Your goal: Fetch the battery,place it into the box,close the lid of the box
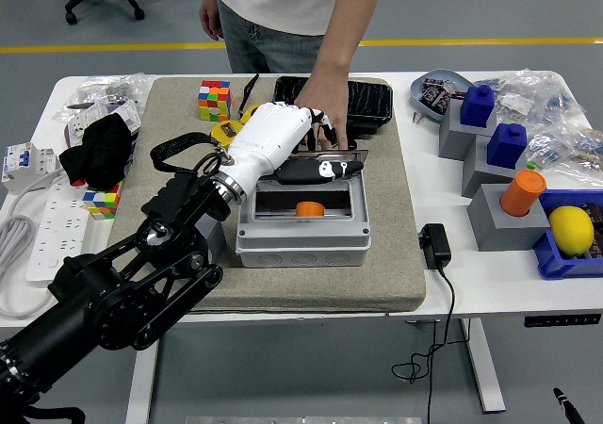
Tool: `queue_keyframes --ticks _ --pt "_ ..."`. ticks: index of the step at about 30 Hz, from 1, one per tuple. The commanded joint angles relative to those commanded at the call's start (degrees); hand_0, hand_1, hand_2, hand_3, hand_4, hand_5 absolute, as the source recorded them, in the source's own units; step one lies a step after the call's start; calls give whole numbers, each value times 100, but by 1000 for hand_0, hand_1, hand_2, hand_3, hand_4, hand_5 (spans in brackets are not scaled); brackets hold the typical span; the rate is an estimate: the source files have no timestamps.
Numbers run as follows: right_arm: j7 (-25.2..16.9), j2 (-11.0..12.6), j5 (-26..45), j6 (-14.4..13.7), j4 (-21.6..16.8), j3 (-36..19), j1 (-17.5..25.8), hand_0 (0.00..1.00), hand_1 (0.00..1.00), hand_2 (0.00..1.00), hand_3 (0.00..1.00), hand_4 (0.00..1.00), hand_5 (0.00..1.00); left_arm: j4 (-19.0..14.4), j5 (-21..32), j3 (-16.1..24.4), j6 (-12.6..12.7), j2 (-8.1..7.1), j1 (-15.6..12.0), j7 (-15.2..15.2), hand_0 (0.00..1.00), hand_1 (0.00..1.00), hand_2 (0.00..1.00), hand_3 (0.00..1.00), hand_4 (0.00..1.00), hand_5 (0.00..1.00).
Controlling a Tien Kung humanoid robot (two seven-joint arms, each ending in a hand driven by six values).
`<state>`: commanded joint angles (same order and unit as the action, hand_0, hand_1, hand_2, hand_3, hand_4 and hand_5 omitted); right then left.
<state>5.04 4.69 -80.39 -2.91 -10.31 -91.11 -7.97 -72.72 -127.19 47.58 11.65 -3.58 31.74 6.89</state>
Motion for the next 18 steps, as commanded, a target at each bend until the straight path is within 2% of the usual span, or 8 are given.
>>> queue_keyframes --ticks 3,18 --pt "-1 2 -4 -1 0 -5 -5 733 669 694 748 998 998 2 25 -27 -67 -5 -16 21 340 105 238 463 998 998" --pt "-4 -3 -23 -2 0 -25 12 733 669 694 747 998 998 -85 132 -330 -78 -71 -170 4 332 92 226 460 998 998"
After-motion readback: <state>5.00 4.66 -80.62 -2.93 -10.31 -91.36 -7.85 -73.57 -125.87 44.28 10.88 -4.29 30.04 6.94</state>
